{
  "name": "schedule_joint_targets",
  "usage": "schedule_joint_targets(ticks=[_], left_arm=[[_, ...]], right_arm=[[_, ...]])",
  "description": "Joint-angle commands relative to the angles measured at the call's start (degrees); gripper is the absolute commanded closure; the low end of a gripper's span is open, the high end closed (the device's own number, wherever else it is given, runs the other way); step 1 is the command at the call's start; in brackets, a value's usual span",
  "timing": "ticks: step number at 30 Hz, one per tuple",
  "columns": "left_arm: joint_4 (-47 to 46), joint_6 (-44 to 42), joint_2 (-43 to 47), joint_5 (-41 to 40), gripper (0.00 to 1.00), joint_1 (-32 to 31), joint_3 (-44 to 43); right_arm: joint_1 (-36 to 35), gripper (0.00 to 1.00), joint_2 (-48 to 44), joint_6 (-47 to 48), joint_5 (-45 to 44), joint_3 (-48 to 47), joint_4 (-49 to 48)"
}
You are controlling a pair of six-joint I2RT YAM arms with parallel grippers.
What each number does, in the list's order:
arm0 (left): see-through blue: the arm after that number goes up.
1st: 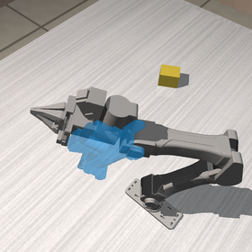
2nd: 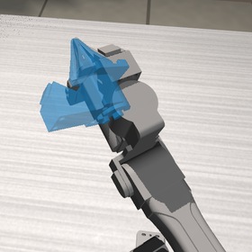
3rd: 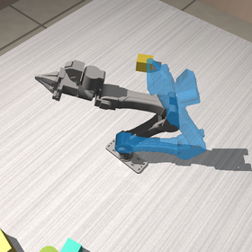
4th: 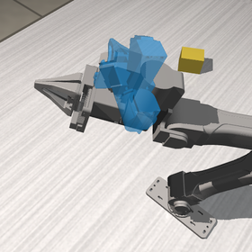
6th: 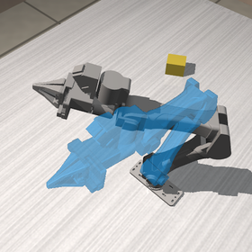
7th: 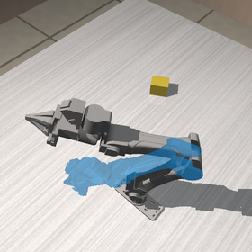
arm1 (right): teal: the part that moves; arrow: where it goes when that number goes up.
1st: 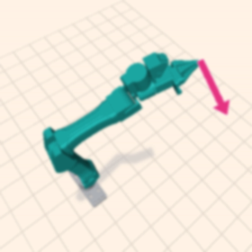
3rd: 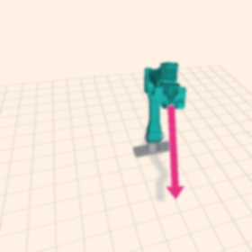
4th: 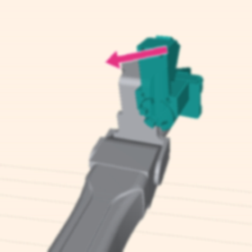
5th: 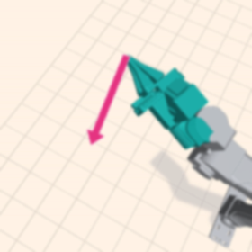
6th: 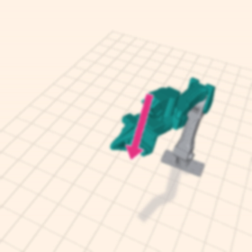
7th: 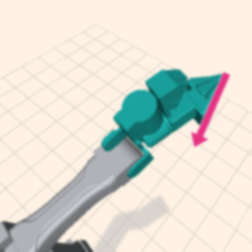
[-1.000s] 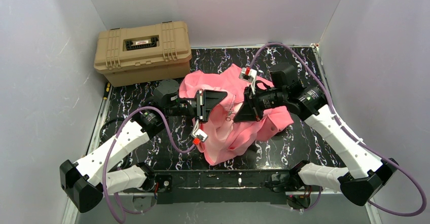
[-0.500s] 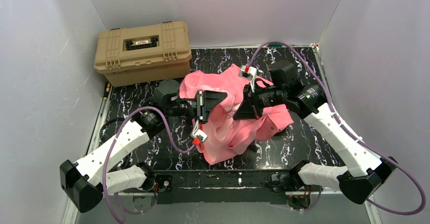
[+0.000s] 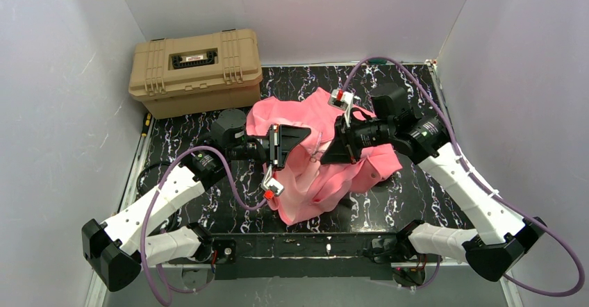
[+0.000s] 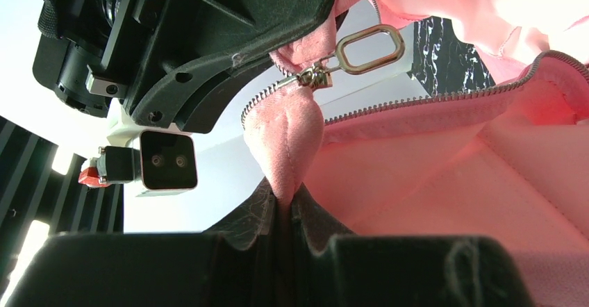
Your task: Zip up the jacket
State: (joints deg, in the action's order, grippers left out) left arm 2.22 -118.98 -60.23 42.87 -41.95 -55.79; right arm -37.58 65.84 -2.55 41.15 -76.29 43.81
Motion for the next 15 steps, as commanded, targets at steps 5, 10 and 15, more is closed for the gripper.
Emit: schedule_joint_targets(ticks=[5,10,15], left_arm=[[-4.5,-1.3,-0.1,1.0,1.00,0.1,-3.9],[-3.9,-1.7,0.3,0.8,1.00,0.1,-3.5],[-2.9,-2.7,0.7,1.0,1.00,0.0,-3.0]], right_arm=[[-1.0,0.99,-0.9,0.4,1.9,0.4,0.5],[-1.5,0.99,-0.6,0.8,1.2,-0.6,0.6],[-1.5,0.99,-0.6,1.0,0.6,-1.3,0.9]])
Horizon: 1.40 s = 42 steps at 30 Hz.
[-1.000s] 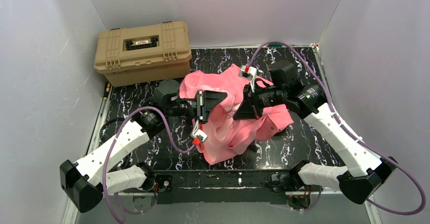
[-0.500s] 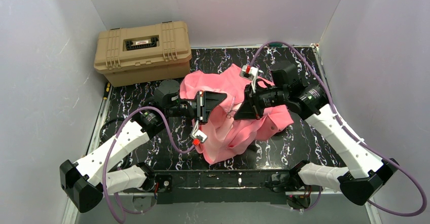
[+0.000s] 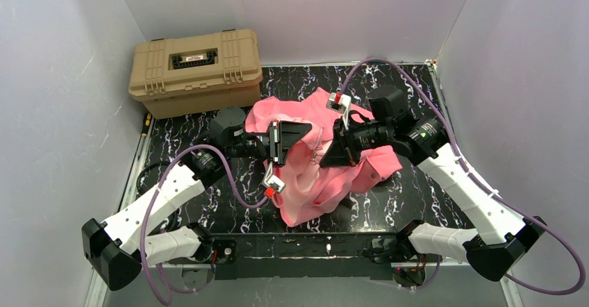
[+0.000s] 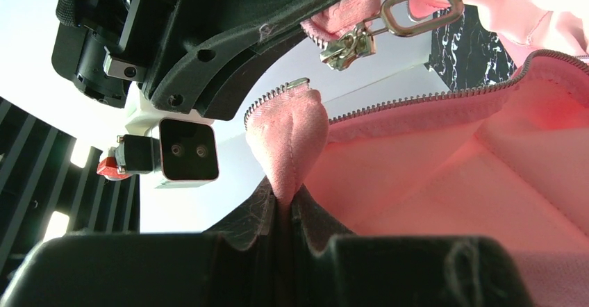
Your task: Zip up the jacket
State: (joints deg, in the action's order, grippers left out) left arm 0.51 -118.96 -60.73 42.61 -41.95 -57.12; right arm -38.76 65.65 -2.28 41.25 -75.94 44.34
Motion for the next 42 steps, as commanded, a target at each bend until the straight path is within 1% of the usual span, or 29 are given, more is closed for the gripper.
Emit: schedule_joint_targets(ticks=[1,13,42], left_arm=[[-0.9,-3.0,1.3,1.4,1.00,0.1,-1.6],[1.2,-5.6,1.9,2.4,1.00,0.0,-0.9],[2.0,-6.6,2.2,1.8,1.00,0.0,-0.4]], right_arm=[[-0.3,0.99,-0.6,0.8,0.1,-1.7,0.4],[-0.3,0.99,-0.7,1.1,-0.8,-2.7,0.9],[-0.3,0.99,0.5,0.6,-0.6,-3.9,-1.0]])
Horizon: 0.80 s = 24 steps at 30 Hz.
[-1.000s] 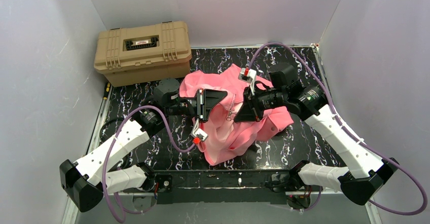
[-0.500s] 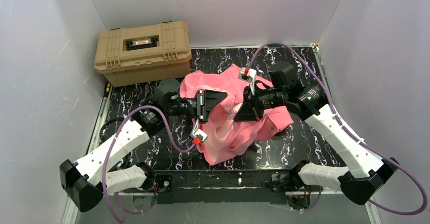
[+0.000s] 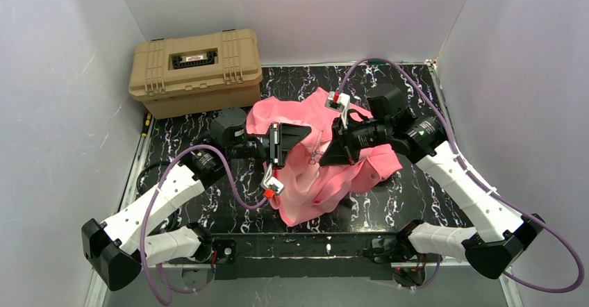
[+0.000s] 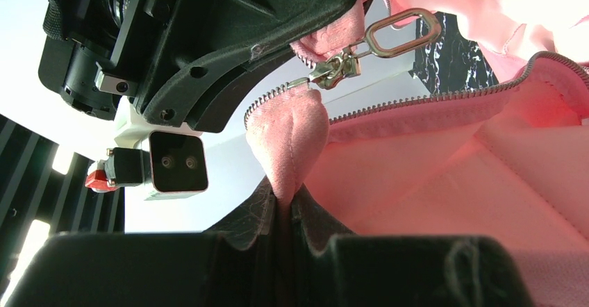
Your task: Zip up the jacket
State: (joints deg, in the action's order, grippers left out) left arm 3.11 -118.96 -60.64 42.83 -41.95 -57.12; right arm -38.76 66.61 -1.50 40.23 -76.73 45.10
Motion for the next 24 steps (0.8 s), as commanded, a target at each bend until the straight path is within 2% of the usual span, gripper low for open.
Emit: schedule_joint_targets(ticks=[1,24], left_arm=[[-0.5,-6.7,2.1,1.6,1.00,0.1,-0.4],[1.0,-9.1,1.8,1.2,1.00,0.1,-0.7]], right_arm=[[-0.3,0.99,-0.5,-0.2,0.4,-3.2,-1.7],[-0.3,0.99,-2.3,-0.3,-0.2,-2.0,-0.6]])
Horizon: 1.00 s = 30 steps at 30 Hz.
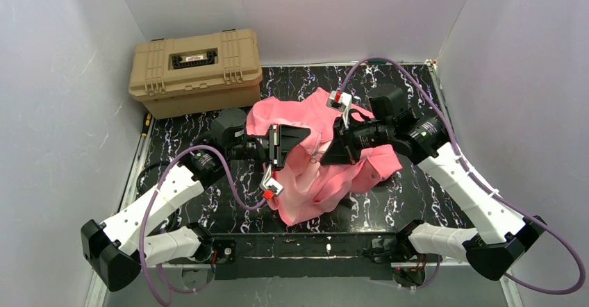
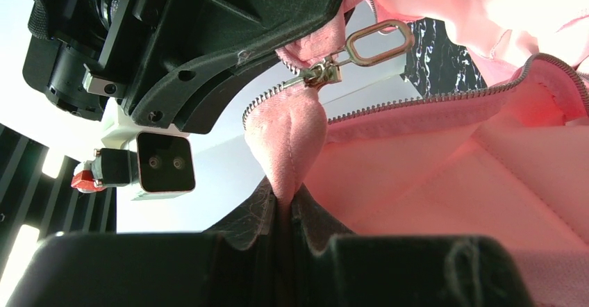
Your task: Zip up the jacket
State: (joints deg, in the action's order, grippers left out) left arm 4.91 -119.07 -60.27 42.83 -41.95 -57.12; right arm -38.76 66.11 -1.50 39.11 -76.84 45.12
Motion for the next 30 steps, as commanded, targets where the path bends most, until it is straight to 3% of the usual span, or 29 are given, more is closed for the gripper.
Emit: schedule_joint_targets(ticks=[1,7,30], left_arm=[[-1.1,-8.6,1.3,1.2,1.00,0.1,-0.8],[-3.8,-5.1,0.4,0.6,1.00,0.0,-2.4],[-3.0,-7.7,1.0,1.1,1.00,0.1,-0.9]], right_arm=[[-0.3,0.99,-1.7,-0.3,1.0,-1.7,-0.5],[-0.3,0.99,-1.4,0.0,1.5,-0.8,0.2],[-0.3,0.99,0.6,-0.7,2.2,-3.3,-2.4]])
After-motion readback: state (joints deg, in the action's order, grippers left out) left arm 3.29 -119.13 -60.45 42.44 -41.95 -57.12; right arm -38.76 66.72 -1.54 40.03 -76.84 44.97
